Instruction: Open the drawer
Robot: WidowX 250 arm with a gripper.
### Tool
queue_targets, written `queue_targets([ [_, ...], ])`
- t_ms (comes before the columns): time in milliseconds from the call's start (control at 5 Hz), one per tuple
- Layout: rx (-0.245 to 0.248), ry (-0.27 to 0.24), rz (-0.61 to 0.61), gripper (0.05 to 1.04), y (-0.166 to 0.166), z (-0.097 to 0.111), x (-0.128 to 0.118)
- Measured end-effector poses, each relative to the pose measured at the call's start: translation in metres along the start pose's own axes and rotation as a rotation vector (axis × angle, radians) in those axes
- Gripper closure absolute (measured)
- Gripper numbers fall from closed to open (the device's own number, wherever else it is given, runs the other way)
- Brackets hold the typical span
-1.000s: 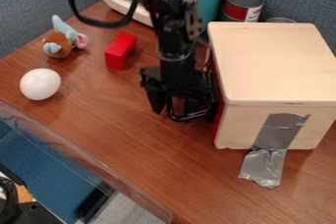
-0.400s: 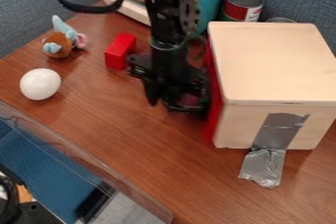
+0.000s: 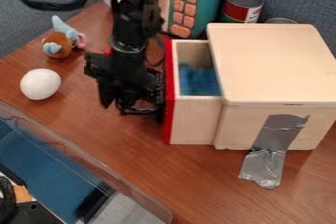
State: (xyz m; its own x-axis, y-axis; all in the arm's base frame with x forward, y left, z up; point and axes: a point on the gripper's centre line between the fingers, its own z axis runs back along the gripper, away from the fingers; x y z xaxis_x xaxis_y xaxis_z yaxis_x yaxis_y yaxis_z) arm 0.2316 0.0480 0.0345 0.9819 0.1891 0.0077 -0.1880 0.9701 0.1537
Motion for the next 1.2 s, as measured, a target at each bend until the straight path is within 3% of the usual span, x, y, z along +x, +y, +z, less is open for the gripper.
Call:
queue_targets([
  [400, 0.067, 0.018, -0.031, 0.736, 0.013, 0.006, -0.008],
  [800, 0.080, 0.015, -0.015, 0.736, 0.020, 0.013, -0.015],
  [1200, 0.068, 0.061, 0.030, 0.736, 0.027, 0.009, -0.023],
])
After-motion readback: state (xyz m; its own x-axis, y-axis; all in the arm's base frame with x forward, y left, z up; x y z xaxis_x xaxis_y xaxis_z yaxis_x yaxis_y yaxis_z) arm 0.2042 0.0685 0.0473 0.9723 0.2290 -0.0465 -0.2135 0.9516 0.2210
